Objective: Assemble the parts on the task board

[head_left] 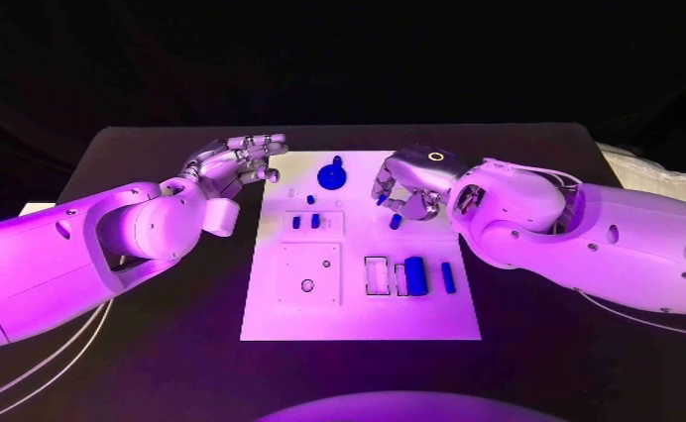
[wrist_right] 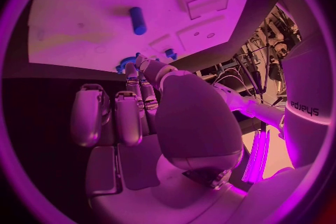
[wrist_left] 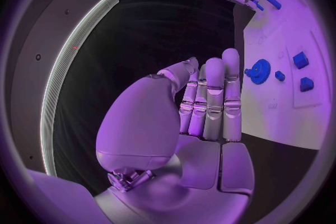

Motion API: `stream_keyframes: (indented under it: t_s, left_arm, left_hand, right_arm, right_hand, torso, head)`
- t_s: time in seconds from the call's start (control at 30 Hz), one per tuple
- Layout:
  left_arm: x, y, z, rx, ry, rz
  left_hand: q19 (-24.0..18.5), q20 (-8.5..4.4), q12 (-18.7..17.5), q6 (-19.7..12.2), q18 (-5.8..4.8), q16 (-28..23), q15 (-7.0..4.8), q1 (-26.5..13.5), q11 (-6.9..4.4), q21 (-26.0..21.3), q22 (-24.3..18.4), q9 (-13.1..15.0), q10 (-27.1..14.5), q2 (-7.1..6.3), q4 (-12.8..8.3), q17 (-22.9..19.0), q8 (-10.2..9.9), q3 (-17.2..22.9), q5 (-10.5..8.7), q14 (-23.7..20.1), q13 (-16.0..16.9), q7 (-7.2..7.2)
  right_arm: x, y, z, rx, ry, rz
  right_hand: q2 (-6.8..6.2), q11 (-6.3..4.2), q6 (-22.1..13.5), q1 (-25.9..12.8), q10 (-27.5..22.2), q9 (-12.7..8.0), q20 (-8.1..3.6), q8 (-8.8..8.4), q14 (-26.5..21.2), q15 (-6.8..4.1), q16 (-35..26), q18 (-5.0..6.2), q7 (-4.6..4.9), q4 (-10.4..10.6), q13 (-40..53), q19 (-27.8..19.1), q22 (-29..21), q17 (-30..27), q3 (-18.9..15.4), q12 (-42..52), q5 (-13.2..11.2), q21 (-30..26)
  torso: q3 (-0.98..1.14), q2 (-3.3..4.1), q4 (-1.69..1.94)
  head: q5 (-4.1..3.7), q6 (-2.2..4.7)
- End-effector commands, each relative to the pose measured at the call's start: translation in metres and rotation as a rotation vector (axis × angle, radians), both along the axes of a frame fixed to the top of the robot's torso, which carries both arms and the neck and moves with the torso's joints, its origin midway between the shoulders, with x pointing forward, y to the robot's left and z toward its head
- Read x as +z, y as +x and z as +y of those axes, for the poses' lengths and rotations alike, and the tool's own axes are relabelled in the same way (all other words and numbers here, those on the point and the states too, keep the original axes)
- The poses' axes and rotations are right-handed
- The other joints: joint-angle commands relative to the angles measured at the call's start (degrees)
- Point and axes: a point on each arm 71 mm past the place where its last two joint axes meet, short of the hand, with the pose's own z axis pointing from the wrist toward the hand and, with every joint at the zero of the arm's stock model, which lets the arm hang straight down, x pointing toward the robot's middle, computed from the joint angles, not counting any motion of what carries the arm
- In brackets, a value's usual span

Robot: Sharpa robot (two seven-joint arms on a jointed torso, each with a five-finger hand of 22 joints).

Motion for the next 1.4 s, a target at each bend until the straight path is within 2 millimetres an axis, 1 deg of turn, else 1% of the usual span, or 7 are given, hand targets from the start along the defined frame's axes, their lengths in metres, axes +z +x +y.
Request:
stream_keyframes:
  t_s: [0.03, 0.13, 0.33, 0.43, 0.7, 1.13, 1.4]
  left_arm:
    - [0.001, -0.001, -0.004, -0.016, -0.014, -0.012]
    - [0.002, -0.002, -0.006, -0.02, -0.016, -0.012]
    - [0.002, -0.003, -0.009, -0.028, -0.02, -0.012]
    - [0.002, -0.003, -0.01, -0.032, -0.021, -0.012]
    - [0.003, -0.005, -0.013, -0.041, -0.023, -0.011]
    - [0.002, -0.005, -0.013, -0.046, -0.023, -0.008]
    - [0.002, -0.005, -0.013, -0.049, -0.022, -0.006]
  left_hand:
    - [-0.07, -0.23, 0.39, 0.0, 0.72, -0.38, -0.32, 0.26, -0.19, -0.39, -0.05, -0.05, 0.06, 0.35, -0.21, -0.04, 0.17, -0.28, -0.1, 0.24, 0.07, -0.36]
    - [-0.07, -0.23, 0.39, 0.0, 0.72, -0.38, -0.32, 0.26, -0.19, -0.39, -0.05, -0.05, 0.06, 0.35, -0.21, -0.04, 0.17, -0.28, -0.1, 0.24, 0.07, -0.36]
    - [-0.07, -0.23, 0.39, 0.0, 0.72, -0.38, -0.32, 0.26, -0.19, -0.39, -0.05, -0.05, 0.06, 0.35, -0.21, -0.04, 0.17, -0.28, -0.1, 0.24, 0.07, -0.36]
    - [-0.07, -0.23, 0.39, 0.0, 0.72, -0.38, -0.32, 0.26, -0.19, -0.39, -0.05, -0.05, 0.06, 0.35, -0.21, -0.04, 0.17, -0.28, -0.1, 0.24, 0.07, -0.36]
    - [-0.05, -0.25, 0.46, -0.03, 0.71, -0.4, -0.32, 0.32, -0.17, -0.43, -0.08, -0.07, 0.0, 0.36, -0.31, -0.11, 0.18, -0.36, -0.1, 0.22, 0.06, -0.34]
    - [-0.05, -0.25, 0.46, -0.03, 0.71, -0.4, -0.32, 0.32, -0.17, -0.43, -0.08, -0.07, 0.0, 0.36, -0.31, -0.11, 0.18, -0.36, -0.1, 0.22, 0.06, -0.34]
    - [-0.05, -0.25, 0.46, -0.03, 0.71, -0.4, -0.32, 0.32, -0.17, -0.43, -0.08, -0.07, 0.0, 0.36, -0.31, -0.11, 0.18, -0.36, -0.1, 0.22, 0.06, -0.34]
  right_arm:
    - [-0.008, -0.011, 0.02, 0.058, 0.015, 0.045]
    - [-0.015, -0.02, 0.037, 0.102, 0.023, 0.071]
    - [-0.03, -0.03, 0.06, 0.159, 0.028, 0.116]
    - [-0.037, -0.032, 0.067, 0.173, 0.023, 0.136]
    - [-0.052, -0.036, 0.077, 0.19, 0.012, 0.175]
    - [-0.058, -0.036, 0.08, 0.189, -0.015, 0.19]
    - [-0.06, -0.037, 0.082, 0.183, -0.046, 0.189]
  right_hand:
    - [0.3, -1.68, 0.22, -0.18, 2.03, 0.09, 0.08, 0.13, 2.91, -0.41, 0.08, 0.63, 0.27, -0.16, 0.01, 0.46, 0.03, -0.07, 0.41, 0.17, 0.29, 0.24]
    - [0.3, -1.63, 0.13, -0.24, 1.97, 0.09, 0.07, 0.03, 2.91, -0.38, 0.09, 0.63, 0.33, -0.28, -0.04, 0.45, 0.01, -0.08, 0.56, 0.01, 0.33, 0.24]
    - [0.37, -1.56, -0.01, -0.27, 1.91, 0.11, 0.06, -0.1, 2.91, -0.33, 0.11, 0.64, 0.41, -0.5, -0.11, 0.45, -0.01, -0.07, 0.84, -0.21, 0.49, 0.23]
    - [0.4, -1.52, -0.06, -0.3, 1.89, 0.12, 0.06, -0.16, 2.9, -0.31, 0.09, 0.64, 0.45, -0.62, -0.14, 0.44, -0.03, -0.12, 0.97, -0.31, 0.6, 0.22]
    - [0.4, -1.49, -0.1, -0.34, 1.88, 0.12, 0.06, -0.21, 2.89, -0.29, 0.08, 0.65, 0.48, -0.69, -0.16, 0.42, -0.07, -0.14, 1.05, -0.39, 0.67, 0.2]
    - [0.43, -1.44, -0.16, -0.43, 1.86, 0.14, 0.06, -0.27, 2.9, -0.25, 0.11, 0.65, 0.53, -0.77, -0.19, 0.41, -0.09, -0.1, 1.16, -0.5, 0.8, 0.19]
    - [0.41, -1.39, -0.18, -0.65, 1.85, 0.16, 0.07, -0.31, 2.9, -0.21, 0.13, 0.65, 0.59, -0.79, -0.22, 0.41, -0.07, -0.07, 1.18, -0.6, 0.82, 0.2]
  torso:
    - [-0.03, 0.03, 0.03]
    - [-0.04, 0.03, 0.05]
    - [-0.08, 0.03, 0.06]
    - [-0.07, 0.03, 0.12]
    - [0.01, 0.04, -0.01]
    - [0.04, 0.03, -0.04]
    - [0.01, 0.02, -0.02]
  head:
    - [1.18, -0.55]
    - [1.92, -0.9]
    - [2.93, -1.43]
    - [3.29, -1.7]
    - [4.28, -2.15]
    - [4.62, -2.61]
    - [4.6, -2.87]
